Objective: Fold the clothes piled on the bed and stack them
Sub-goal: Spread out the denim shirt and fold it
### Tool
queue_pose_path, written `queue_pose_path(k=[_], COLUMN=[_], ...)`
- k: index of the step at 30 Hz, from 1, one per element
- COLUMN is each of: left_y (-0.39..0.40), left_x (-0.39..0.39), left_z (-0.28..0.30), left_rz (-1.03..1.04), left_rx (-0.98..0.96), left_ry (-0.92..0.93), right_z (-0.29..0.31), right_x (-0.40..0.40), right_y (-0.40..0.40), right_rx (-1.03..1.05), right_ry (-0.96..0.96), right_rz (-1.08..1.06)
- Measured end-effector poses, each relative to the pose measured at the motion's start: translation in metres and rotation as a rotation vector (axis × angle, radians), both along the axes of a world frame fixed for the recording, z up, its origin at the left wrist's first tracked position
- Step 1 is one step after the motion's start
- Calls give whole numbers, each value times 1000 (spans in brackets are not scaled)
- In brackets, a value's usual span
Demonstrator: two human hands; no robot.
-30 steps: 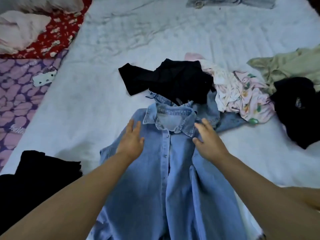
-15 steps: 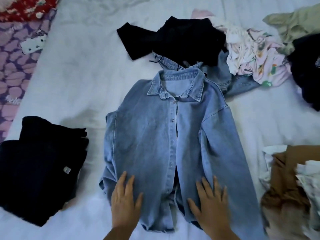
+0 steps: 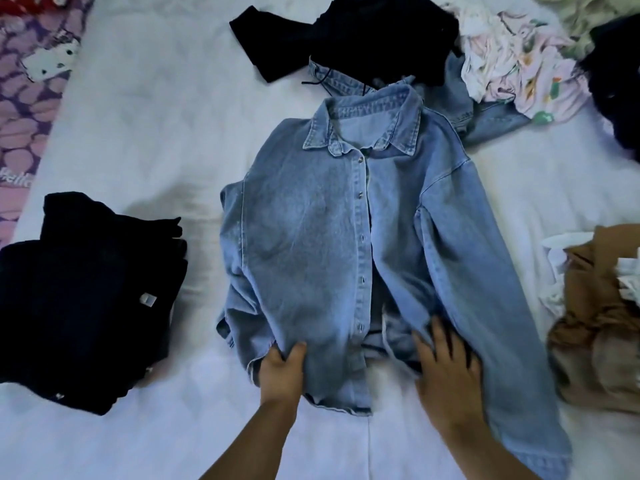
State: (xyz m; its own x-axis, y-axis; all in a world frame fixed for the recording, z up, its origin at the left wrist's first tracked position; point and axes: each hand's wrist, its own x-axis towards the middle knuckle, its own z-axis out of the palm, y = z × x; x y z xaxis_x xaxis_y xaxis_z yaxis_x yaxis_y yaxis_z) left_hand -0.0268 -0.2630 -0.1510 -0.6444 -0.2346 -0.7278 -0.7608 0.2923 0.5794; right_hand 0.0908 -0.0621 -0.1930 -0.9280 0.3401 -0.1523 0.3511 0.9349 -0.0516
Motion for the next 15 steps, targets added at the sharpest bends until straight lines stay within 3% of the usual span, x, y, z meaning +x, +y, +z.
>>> queue_pose_path(k=[4, 7, 9, 12, 14, 15], left_y=[-4, -7, -11, -17, -21, -25], left_x=[-4, -8, -11, -13, -10, -8], left_z=[20, 48, 67, 94, 100, 96], left_rz=[74, 18, 12, 35, -152, -338], left_rx=[48, -35, -41, 101, 330, 391], left_ry=[61, 235, 351, 464, 467, 453], right_z=[16, 44, 69, 101, 107, 105], right_x=[-26, -40, -48, -55, -52, -46], right_y=[25, 32, 34, 37, 38, 37], right_rx=[-12, -266, -353, -681, -658, -501], right_ry=[112, 100, 5, -238, -260, -234], right_rz=[15, -31, -80, -171, -182, -182])
